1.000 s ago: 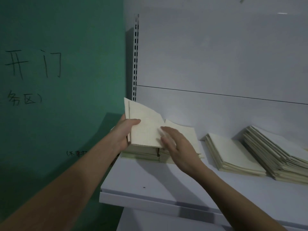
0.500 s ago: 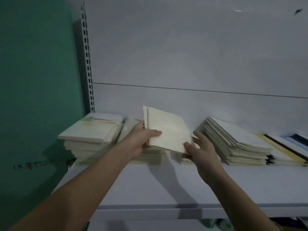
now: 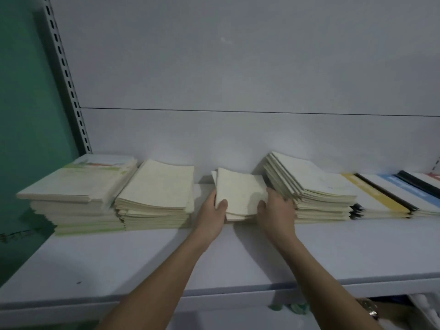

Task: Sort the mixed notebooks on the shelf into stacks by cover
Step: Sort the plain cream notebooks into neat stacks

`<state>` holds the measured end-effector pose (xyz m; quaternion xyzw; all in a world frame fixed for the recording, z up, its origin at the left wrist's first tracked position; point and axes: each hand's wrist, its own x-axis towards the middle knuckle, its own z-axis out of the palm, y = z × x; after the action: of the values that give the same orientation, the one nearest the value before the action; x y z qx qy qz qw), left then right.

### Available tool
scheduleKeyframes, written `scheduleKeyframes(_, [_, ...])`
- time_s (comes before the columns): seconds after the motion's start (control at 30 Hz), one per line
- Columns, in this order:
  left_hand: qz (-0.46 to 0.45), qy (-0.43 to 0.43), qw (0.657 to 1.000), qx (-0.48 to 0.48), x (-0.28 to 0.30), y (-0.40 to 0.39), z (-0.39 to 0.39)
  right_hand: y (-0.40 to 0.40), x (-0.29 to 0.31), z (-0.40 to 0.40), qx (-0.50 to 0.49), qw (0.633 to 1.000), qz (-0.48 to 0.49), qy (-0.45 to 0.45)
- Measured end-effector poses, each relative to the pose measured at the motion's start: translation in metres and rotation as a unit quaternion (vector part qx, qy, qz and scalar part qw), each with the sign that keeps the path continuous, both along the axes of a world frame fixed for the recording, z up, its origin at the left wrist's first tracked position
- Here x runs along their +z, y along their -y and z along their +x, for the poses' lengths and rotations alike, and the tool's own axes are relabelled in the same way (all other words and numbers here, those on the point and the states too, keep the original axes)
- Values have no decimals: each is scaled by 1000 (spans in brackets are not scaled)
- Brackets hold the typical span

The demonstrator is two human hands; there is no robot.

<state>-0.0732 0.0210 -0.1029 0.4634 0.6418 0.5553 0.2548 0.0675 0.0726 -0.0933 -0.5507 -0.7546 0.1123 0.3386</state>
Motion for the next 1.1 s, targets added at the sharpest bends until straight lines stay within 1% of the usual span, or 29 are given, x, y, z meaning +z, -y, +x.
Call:
scheduleKeyframes(0.03, [8,-9,1000,7,-2,-2,1,-3,-9,-2,-8,1000,17,16])
scheduleKeyframes(0.1, [37,-20,999,2,-8,-6,0,-5,-25,-5,-17,999,46,9])
scheduleKeyframes(0.13, [48,-16,999,-18,-10,-6,-1,-4,-29,-5,-20,998,60,4])
scheduleKeyframes(0.2, [36,3,997,-69,-17,-8,-5,-4,-32,-4,-16,997,76,-5])
scheduleKeyframes(0.27, [31,5,994,-104,-22,-9,-7,-7,-35,-1,-12,997,73,-26])
scheduleKeyframes(0.5, [-8,-5,999,-51,-25,-11,-10,-17,-35,5,53,993,41,-101])
scheduleKeyframes(0.67, [-24,20,996,-78,-20,-10,-18,-19,-33,10,69,985,1,-158])
scheduleKeyframes(0.77, [-32,26,995,-92,-20,-11,-20,-23,-33,9,64,989,5,-135])
scheduleKeyframes(0.87, [-39,-3,996,-83,-19,-7,-18,-28,-35,7,66,992,38,-105])
scheduleKeyframes(0.97, [-37,-28,996,-72,-16,3,-10,-23,-37,7,48,995,65,-53])
scheduleKeyframes(1.03, [-23,-66,995,-64,-5,17,-3,-13,-30,8,34,994,100,-16])
scheduleKeyframes(1.1, [-2,-128,990,-54,8,34,-6,1,-18,6,24,985,168,-17])
